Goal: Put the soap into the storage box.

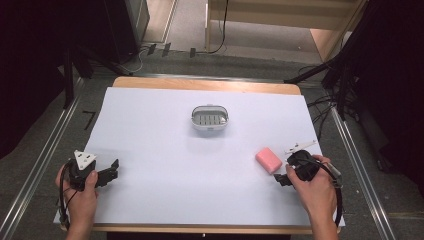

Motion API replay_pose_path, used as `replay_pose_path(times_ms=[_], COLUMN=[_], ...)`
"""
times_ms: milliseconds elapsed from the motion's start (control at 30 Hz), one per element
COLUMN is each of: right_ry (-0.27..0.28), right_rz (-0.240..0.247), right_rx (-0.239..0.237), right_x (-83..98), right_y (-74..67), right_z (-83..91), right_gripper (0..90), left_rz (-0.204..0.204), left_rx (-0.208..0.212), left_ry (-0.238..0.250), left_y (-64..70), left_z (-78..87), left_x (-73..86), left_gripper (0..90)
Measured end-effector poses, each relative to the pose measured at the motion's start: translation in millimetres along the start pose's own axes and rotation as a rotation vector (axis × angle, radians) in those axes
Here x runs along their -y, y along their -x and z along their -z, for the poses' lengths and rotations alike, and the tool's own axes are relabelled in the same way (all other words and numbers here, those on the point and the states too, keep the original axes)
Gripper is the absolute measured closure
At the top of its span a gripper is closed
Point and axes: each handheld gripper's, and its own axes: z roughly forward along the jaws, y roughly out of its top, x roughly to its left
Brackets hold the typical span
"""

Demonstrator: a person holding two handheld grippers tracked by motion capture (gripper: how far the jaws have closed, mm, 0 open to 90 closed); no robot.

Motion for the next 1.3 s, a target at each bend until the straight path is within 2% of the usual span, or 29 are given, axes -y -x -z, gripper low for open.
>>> replay_pose_path(times_ms=[267,367,933,1300], right_ry=[-0.038,-0.041,-0.067,-0.075], right_rz=[0.021,0.024,-0.002,-0.032], right_rx=[-0.019,-0.01,-0.037,-0.059], right_x=[-16.4,-20.3,-44.4,-51.9], right_y=[-1.1,-1.5,-2.2,-1.1], right_z=[-8.0,-10.4,-21.3,-29.3], right_gripper=[14.8,15.3,24.4,26.5], left_rz=[-0.006,-0.007,-0.013,-0.02], left_rx=[-0.001,0.0,0.005,0.008], left_ry=[-0.002,-0.003,-0.006,-0.008], left_y=[0.4,0.3,0.7,0.8], left_z=[0.1,0.1,-0.3,-0.3], left_x=[-0.1,-0.1,-0.2,-0.3], left_gripper=[13.3,13.2,13.3,13.2])
